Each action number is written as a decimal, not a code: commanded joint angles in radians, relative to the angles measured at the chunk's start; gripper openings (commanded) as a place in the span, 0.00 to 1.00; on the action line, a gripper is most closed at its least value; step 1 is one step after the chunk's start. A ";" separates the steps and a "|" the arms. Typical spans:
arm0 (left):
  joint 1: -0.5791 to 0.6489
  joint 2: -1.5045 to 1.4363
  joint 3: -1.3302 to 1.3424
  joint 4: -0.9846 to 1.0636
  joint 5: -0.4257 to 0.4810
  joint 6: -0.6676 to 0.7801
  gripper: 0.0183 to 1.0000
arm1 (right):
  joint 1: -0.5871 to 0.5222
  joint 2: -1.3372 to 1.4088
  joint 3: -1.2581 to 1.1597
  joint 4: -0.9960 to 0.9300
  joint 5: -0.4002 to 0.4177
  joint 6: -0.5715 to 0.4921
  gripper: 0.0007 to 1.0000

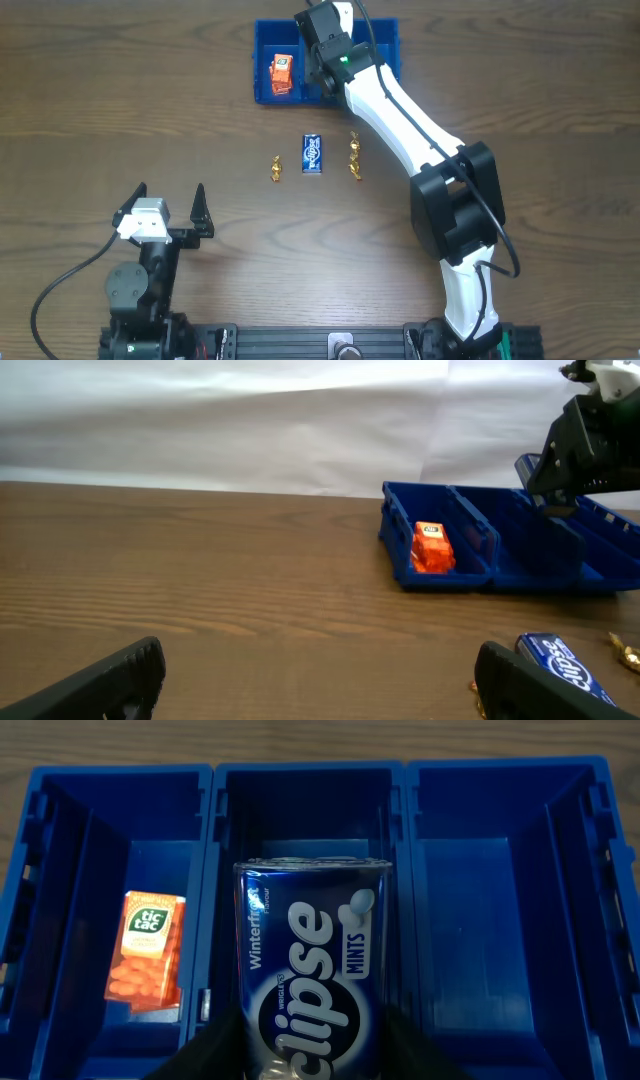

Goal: Sort Candies Into Trays

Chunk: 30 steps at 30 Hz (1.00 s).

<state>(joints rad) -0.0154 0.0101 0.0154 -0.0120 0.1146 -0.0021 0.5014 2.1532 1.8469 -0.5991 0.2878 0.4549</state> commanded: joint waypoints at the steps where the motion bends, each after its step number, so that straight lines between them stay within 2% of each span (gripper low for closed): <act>1: 0.004 -0.006 -0.011 -0.054 0.032 0.006 1.00 | 0.000 0.017 0.029 0.014 0.026 -0.014 0.28; 4: 0.004 -0.006 -0.011 -0.054 0.032 0.006 0.99 | 0.000 0.017 0.029 0.024 0.034 -0.014 0.42; 10: 0.004 -0.006 -0.011 -0.054 0.032 0.006 0.99 | 0.000 0.017 0.029 0.038 0.034 -0.014 0.50; 13: 0.004 -0.006 -0.011 -0.054 0.032 0.006 1.00 | 0.000 0.017 0.029 0.038 0.034 -0.014 0.58; 17: 0.004 -0.006 -0.011 -0.054 0.032 0.006 1.00 | 0.000 0.017 0.029 0.034 0.033 -0.014 0.59; 18: 0.004 -0.006 -0.011 -0.054 0.032 0.006 1.00 | 0.000 0.017 0.029 0.032 0.033 -0.014 0.62; 20: 0.004 -0.006 -0.011 -0.054 0.032 0.006 1.00 | 0.000 0.017 0.029 0.026 0.033 -0.014 0.77; 21: 0.004 -0.006 -0.011 -0.054 0.032 0.006 1.00 | 0.001 0.017 0.029 0.019 0.033 -0.014 0.99; 23: 0.004 -0.006 -0.011 -0.054 0.032 0.006 1.00 | 0.005 0.014 0.032 -0.016 0.029 -0.004 1.00; 27: 0.004 -0.006 -0.011 -0.054 0.032 0.006 0.99 | 0.018 0.013 0.054 -0.179 0.028 0.102 1.00; 30: 0.004 -0.006 -0.011 -0.054 0.032 0.006 1.00 | 0.029 0.012 0.053 -0.314 -0.039 0.148 1.00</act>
<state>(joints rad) -0.0154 0.0101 0.0154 -0.0120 0.1150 -0.0025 0.5114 2.1532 1.8763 -0.8310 0.3023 0.5163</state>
